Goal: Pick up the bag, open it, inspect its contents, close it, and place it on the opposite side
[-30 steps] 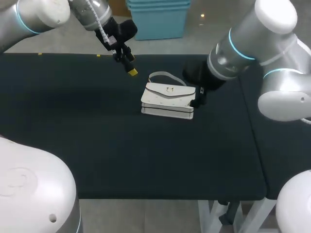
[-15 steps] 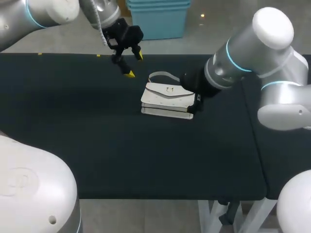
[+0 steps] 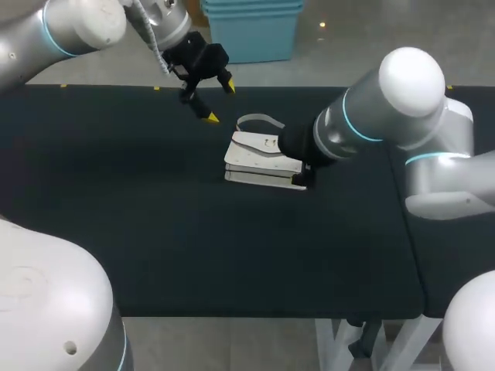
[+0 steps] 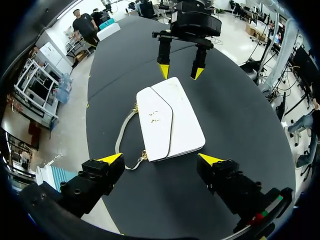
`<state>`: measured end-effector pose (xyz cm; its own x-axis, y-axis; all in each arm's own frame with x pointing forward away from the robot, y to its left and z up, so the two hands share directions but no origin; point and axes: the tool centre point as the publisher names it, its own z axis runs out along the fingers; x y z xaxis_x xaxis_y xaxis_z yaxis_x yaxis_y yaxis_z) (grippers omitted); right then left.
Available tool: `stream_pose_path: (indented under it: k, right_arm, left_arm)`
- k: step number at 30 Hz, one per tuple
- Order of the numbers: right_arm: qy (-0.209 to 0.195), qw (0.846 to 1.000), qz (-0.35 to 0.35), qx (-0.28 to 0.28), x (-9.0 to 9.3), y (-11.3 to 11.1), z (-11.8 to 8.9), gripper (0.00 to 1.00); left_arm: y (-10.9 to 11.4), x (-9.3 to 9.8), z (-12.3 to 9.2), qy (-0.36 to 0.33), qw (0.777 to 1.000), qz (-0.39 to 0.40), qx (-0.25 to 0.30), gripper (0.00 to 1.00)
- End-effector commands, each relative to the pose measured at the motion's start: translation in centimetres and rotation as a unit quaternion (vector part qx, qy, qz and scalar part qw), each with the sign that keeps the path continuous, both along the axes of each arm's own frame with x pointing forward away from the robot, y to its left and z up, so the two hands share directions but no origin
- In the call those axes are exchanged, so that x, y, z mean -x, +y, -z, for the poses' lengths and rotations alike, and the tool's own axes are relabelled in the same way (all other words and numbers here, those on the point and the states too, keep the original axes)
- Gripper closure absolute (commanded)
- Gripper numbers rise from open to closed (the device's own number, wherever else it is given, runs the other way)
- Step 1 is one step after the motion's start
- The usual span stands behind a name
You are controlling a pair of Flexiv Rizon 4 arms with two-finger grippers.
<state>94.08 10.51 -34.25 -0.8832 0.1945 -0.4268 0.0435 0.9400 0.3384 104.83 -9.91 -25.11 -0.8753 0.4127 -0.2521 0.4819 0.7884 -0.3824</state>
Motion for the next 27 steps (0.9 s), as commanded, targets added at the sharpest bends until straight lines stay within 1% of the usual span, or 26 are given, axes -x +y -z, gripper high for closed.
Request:
stream_pose_path:
  k: [1, 3, 5, 8, 11, 12, 13, 17, 21, 24, 27]
  right_arm:
    - [-0.048, 0.999, 0.015, 0.0, 0.3, -0.1, 1.1, 0.21]
    - [-0.056, 0.998, 0.017, 0.001, 0.2, -0.3, 1.4, 0.21]
    - [-0.063, 0.998, 0.017, 0.002, 0.0, -0.6, 1.6, 0.25]
    - [-0.074, 0.997, 0.019, -0.002, -0.4, -0.8, 1.8, 0.26]
    - [-0.084, 0.996, 0.021, -0.001, -0.9, -0.8, 2.2, 0.37]
    - [-0.086, 0.996, 0.023, 0.001, -1.0, -0.8, 2.3, 0.42]
    - [-0.088, 0.996, 0.022, 0.001, -1.1, -0.7, 2.4, 0.51]
    - [-0.092, 0.996, 0.02, -0.001, -1.7, -0.7, 2.7, 0.52]
    - [-0.096, 0.995, 0.019, 0.001, -2.0, -0.6, 2.8, 0.54]
    - [-0.099, 0.995, 0.017, 0.0, -2.0, -0.6, 2.8, 0.59]
    - [-0.102, 0.995, 0.013, 0.009, -2.0, -0.5, 3.0, 0.62]
  left_arm:
    - [0.1, -0.4, 0.7, 0.001, 1.0, 0.013, 0.023, 0.0]
    - [0.0, -0.6, 0.8, 0.002, 0.999, 0.021, 0.029, 0.0]
    - [-0.2, -0.7, 1.0, 0.001, 0.998, 0.033, 0.046, 0.0]
    - [-0.6, -1.0, 1.3, -0.002, 0.997, 0.046, 0.064, 0.0]
    - [-1.2, -1.2, 1.6, -0.018, 0.994, 0.065, 0.081, 0.0]
    - [-1.4, -1.2, 1.8, -0.029, 0.994, 0.07, 0.083, 0.0]
    - [-1.6, -1.2, 1.9, -0.035, 0.992, 0.077, 0.09, 0.0]
    - [-2.2, -1.2, 2.2, -0.075, 0.985, 0.103, 0.114, 0.0]
    - [-2.9, -1.2, 2.4, -0.1, 0.98, 0.104, 0.138, 0.0]
    - [-3.1, -1.0, 2.5, -0.104, 0.979, 0.094, 0.145, 0.0]
    - [-3.1, -1.0, 2.5, -0.104, 0.979, 0.094, 0.145, 0.0]
